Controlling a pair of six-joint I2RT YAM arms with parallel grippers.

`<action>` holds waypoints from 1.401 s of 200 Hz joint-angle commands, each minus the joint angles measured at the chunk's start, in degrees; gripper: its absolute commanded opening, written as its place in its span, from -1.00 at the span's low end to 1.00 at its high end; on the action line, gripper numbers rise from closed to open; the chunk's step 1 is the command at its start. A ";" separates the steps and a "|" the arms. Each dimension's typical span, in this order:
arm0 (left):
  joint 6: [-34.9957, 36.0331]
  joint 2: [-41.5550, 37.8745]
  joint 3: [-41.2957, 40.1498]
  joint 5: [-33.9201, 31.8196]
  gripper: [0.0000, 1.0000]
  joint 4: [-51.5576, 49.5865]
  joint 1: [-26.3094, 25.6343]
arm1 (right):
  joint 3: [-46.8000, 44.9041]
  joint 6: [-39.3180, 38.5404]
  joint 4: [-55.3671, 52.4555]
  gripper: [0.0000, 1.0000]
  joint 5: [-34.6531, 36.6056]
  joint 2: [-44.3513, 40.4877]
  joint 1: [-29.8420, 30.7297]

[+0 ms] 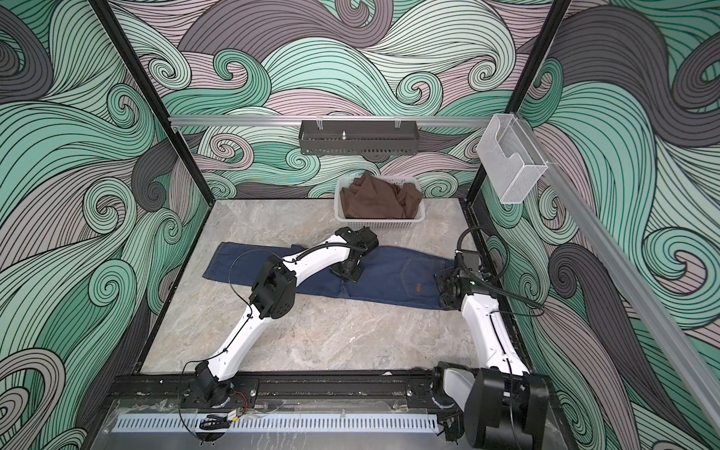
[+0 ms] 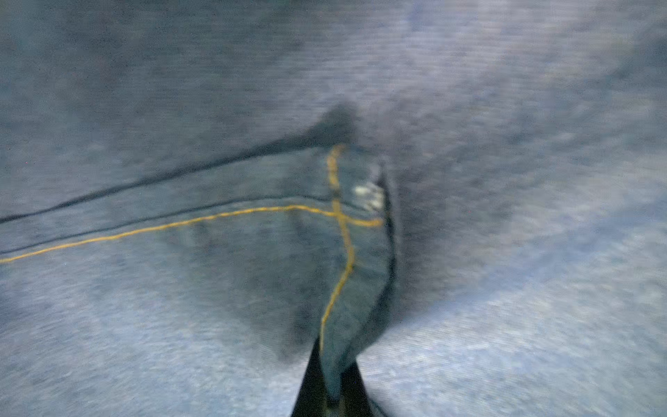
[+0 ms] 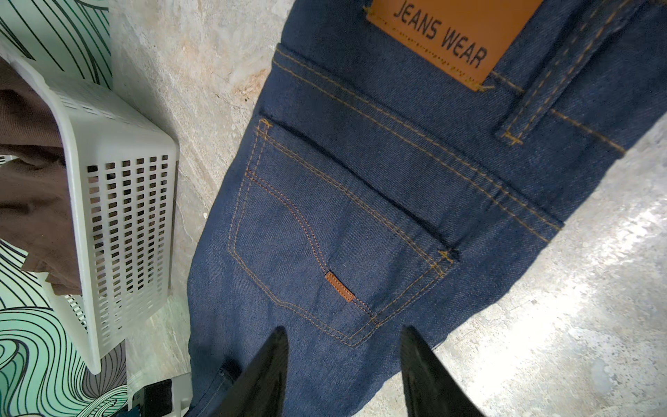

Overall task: Fold and stack the trousers
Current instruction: Smooth out the trousers at the center of the table.

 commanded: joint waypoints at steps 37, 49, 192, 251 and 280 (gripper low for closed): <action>4.37 -17.76 -4.64 -5.43 -1.00 -6.36 8.57 | -0.56 -0.84 -1.03 0.02 -0.70 -0.53 -0.28; 6.62 -21.27 -6.29 -5.34 -1.00 -7.74 12.41 | -0.48 -0.74 -1.01 0.02 -0.95 -0.48 -0.24; 17.18 -19.00 -5.33 -28.73 -1.00 -7.86 37.99 | -0.40 -2.47 2.74 0.01 -3.60 6.66 0.00; 21.38 -17.31 -6.24 -33.40 -1.00 -4.04 41.80 | 1.02 -3.91 3.68 0.01 -3.71 9.87 0.05; 22.25 -14.53 -5.58 -33.43 -1.00 -3.77 42.80 | 0.96 -4.22 4.39 0.01 -3.90 11.24 0.01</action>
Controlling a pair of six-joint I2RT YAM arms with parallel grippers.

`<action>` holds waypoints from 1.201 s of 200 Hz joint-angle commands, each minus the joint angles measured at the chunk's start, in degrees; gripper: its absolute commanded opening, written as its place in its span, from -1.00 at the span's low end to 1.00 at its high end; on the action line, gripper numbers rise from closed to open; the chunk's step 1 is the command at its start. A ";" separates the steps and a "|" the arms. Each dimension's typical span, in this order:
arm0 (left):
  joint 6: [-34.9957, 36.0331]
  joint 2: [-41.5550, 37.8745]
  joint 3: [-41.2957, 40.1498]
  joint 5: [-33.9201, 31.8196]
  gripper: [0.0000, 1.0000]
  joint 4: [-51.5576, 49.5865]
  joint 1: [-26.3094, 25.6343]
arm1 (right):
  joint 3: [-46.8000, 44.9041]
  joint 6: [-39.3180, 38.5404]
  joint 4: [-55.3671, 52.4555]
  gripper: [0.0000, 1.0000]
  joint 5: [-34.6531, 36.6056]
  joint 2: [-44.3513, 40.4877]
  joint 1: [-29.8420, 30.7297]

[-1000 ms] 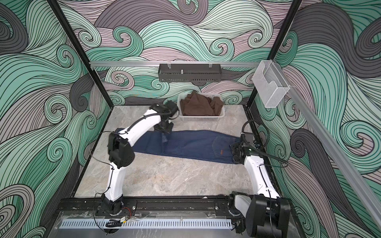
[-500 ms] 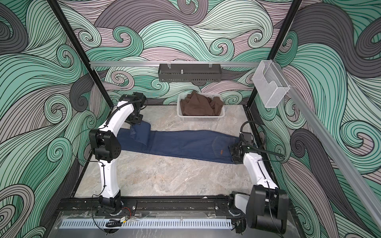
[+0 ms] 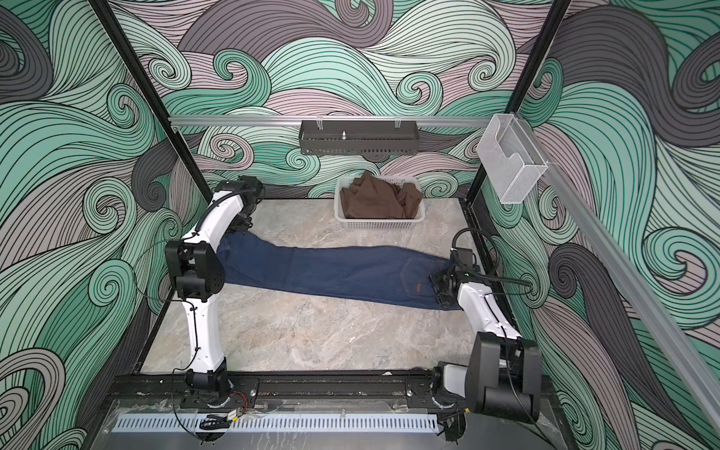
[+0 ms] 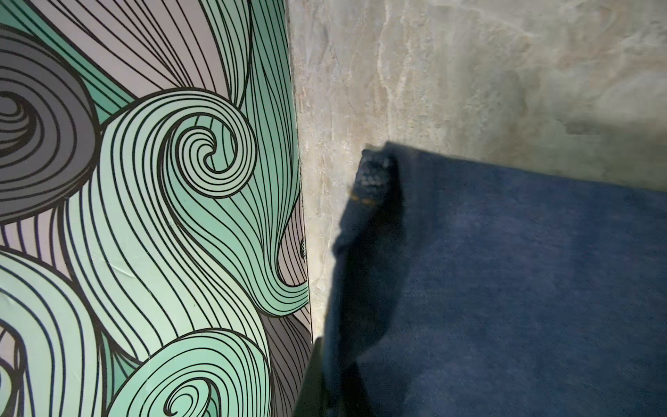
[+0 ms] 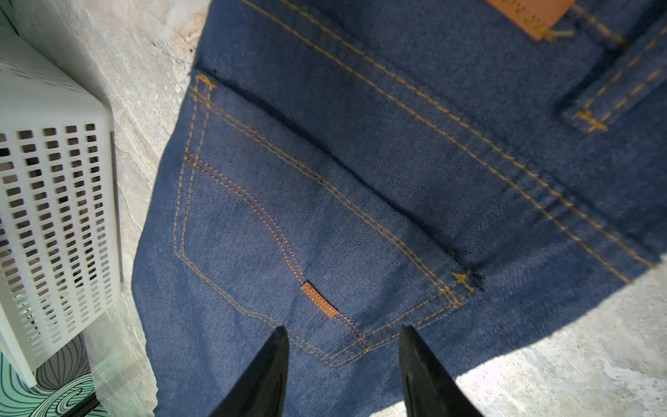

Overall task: Fold and stack the trousers
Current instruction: Smooth out the trousers at the center of the table.

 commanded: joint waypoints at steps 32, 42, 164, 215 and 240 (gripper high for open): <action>0.84 5.39 2.70 -2.82 -0.90 -1.35 1.46 | 0.58 -0.95 1.15 0.01 -0.14 1.39 -0.02; 0.83 5.59 3.04 -2.96 -0.59 -1.53 1.61 | 0.58 -0.94 1.07 0.01 -0.17 1.41 -0.02; -6.79 -5.57 2.65 30.94 0.22 1.80 10.41 | 6.44 -4.05 -2.47 0.05 2.76 0.39 10.73; -10.67 -8.50 -6.13 41.62 0.21 5.58 14.57 | 13.07 -9.41 -3.63 0.05 4.57 14.55 23.16; -11.94 -9.81 -8.70 41.44 0.21 5.45 15.23 | 15.52 -10.85 -4.77 0.07 2.61 23.44 23.84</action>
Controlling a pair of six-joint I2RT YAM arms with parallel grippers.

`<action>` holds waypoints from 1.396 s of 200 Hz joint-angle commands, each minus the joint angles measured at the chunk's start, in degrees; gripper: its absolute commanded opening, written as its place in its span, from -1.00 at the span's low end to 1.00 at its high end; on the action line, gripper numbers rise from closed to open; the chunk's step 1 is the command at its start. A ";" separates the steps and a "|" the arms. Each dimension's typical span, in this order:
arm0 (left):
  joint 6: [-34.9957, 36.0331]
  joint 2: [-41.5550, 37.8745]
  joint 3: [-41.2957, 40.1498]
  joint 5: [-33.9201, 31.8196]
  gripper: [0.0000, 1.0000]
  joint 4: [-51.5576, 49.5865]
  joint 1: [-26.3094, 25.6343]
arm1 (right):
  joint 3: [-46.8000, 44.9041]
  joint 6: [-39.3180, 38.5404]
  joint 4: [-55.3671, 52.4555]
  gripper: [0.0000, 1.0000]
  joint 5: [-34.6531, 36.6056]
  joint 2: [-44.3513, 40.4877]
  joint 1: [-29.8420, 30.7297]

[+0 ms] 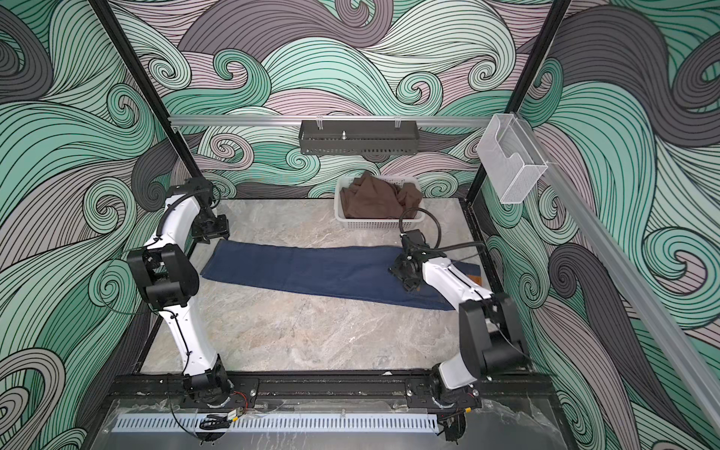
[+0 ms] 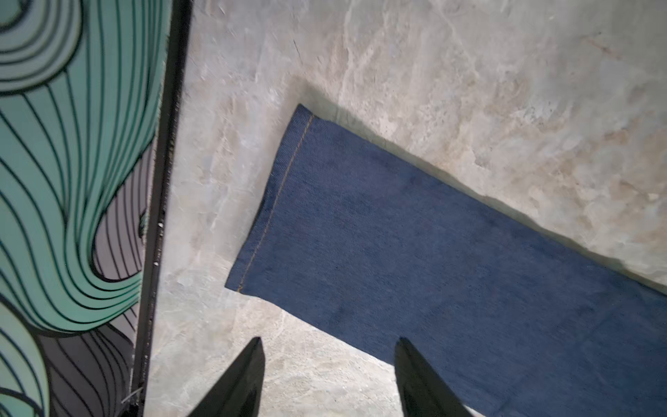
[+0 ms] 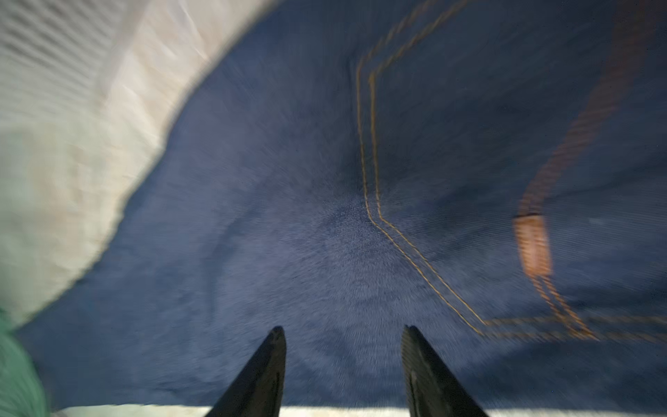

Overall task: Fold and stack the trousers
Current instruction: Move the trousers to the center of the table, then fold the trousers at the center of the table.

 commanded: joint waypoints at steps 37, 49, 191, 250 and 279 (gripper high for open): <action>-3.12 -5.74 -2.90 4.30 0.21 0.63 2.09 | 2.14 -5.63 -8.43 0.13 3.36 10.24 -0.98; -2.73 -6.25 -3.26 6.58 0.21 1.22 3.14 | 1.63 -6.41 -9.98 0.15 5.15 9.49 -1.95; 3.37 6.41 -5.69 16.52 0.22 -1.19 6.37 | 0.30 -13.42 -14.06 0.18 8.05 3.45 -11.82; 4.95 12.06 -4.06 16.13 0.18 -2.45 4.86 | -0.51 -13.24 -14.10 0.17 7.35 1.83 -11.80; 5.22 13.05 -4.59 13.74 0.18 -2.45 4.20 | -1.12 -12.98 -14.02 0.17 6.49 1.26 -11.75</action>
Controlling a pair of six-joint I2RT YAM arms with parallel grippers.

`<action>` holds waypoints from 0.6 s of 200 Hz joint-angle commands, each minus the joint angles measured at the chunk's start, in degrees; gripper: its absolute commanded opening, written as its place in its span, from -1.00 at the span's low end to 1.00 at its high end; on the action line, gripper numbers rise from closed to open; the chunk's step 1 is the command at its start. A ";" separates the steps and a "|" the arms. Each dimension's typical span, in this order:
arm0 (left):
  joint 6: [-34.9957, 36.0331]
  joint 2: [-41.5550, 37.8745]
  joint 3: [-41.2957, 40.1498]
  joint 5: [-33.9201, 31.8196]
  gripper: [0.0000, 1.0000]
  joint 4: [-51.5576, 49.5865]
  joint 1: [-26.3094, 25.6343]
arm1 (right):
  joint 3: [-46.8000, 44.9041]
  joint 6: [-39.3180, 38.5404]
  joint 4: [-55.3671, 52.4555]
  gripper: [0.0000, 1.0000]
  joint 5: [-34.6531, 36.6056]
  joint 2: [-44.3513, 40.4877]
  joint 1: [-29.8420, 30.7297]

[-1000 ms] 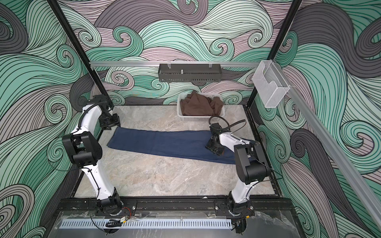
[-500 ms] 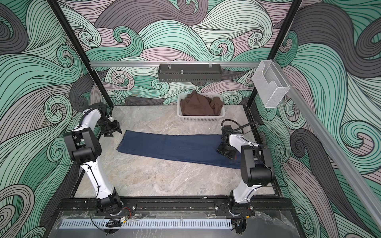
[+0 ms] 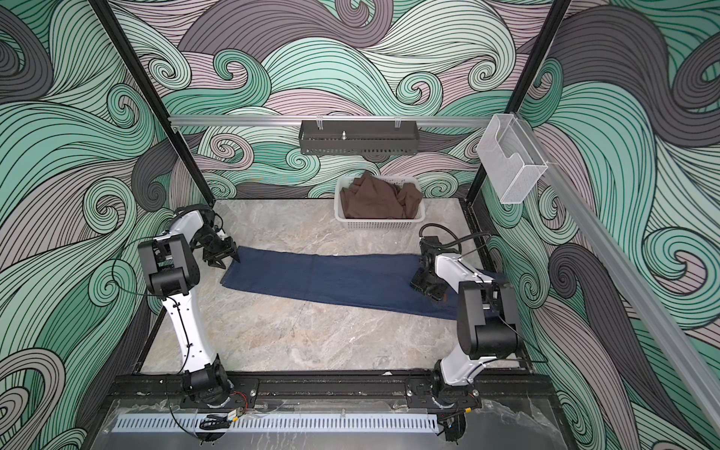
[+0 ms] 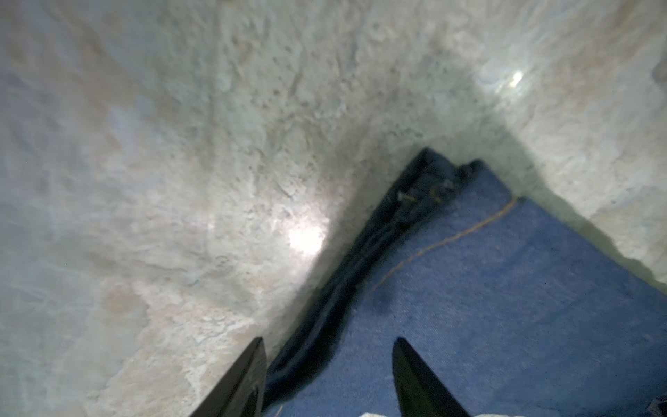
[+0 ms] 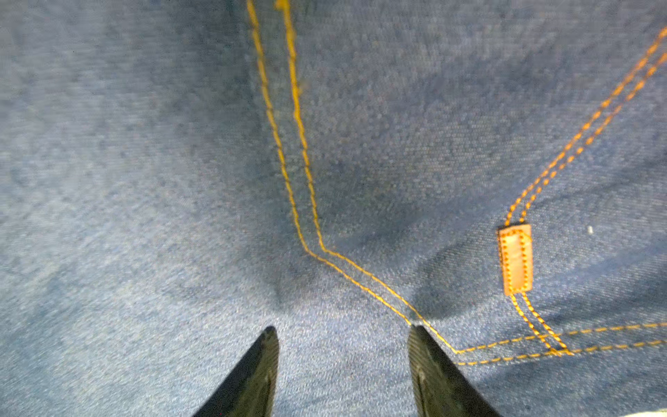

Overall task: Fold and stack the trousers
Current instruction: Fold the trousers at the center of the table.

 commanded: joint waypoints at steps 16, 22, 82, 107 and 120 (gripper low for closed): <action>1.15 1.04 0.57 -3.82 0.20 -1.98 -1.26 | -1.04 0.09 -1.21 0.17 -0.97 -1.86 0.01; 1.15 1.04 0.48 -4.58 0.21 -2.02 -1.39 | -1.12 0.15 -1.19 0.17 -1.01 -2.09 0.03; 1.55 0.14 0.64 -10.66 0.34 -1.96 -2.87 | -1.98 0.37 -1.20 0.17 -1.08 -3.01 0.36; 1.93 2.32 0.86 -9.14 0.36 -2.87 -3.36 | -2.15 0.48 -0.89 0.17 -1.17 -3.03 0.41; 2.04 3.18 0.95 -8.01 0.36 -3.51 -3.95 | -2.32 0.49 -0.84 0.17 -0.93 -3.03 0.36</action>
